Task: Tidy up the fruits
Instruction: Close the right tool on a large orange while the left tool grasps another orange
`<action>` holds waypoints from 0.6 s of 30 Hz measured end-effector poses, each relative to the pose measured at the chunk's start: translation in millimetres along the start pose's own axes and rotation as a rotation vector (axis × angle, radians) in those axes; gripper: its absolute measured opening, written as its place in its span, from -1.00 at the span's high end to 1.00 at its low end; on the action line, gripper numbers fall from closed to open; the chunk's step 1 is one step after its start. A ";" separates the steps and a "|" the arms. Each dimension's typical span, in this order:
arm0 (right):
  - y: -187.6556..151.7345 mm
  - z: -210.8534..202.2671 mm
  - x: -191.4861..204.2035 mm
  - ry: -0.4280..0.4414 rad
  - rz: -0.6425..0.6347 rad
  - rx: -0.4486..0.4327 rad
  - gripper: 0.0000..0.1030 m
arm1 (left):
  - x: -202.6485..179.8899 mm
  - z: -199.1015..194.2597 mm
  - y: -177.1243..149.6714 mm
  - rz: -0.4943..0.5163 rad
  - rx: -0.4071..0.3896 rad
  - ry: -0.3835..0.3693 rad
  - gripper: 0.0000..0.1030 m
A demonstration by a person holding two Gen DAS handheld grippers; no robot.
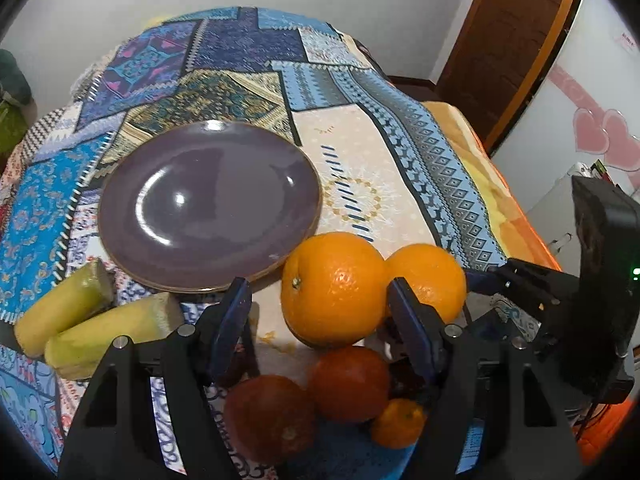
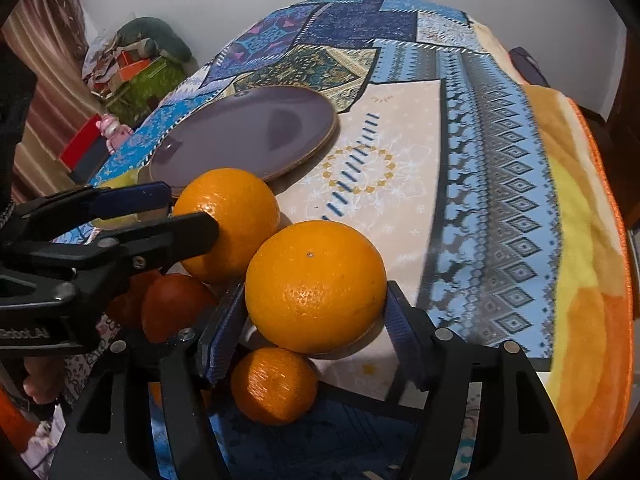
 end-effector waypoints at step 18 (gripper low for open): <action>-3.2 -23.4 -46.3 -0.062 0.062 -0.041 -0.22 | -28.2 45.4 -5.2 -0.005 0.092 -0.036 -0.33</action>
Point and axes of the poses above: each gripper's, at about its wrist camera, not at the fingertips, and z roughly the way its jaws point, x to its left, y to its top, the point moved 10 cm from there along z, roughly the way its jaws point, and after that the axes turned 5 degrees about -y, right-handed, at the moved point
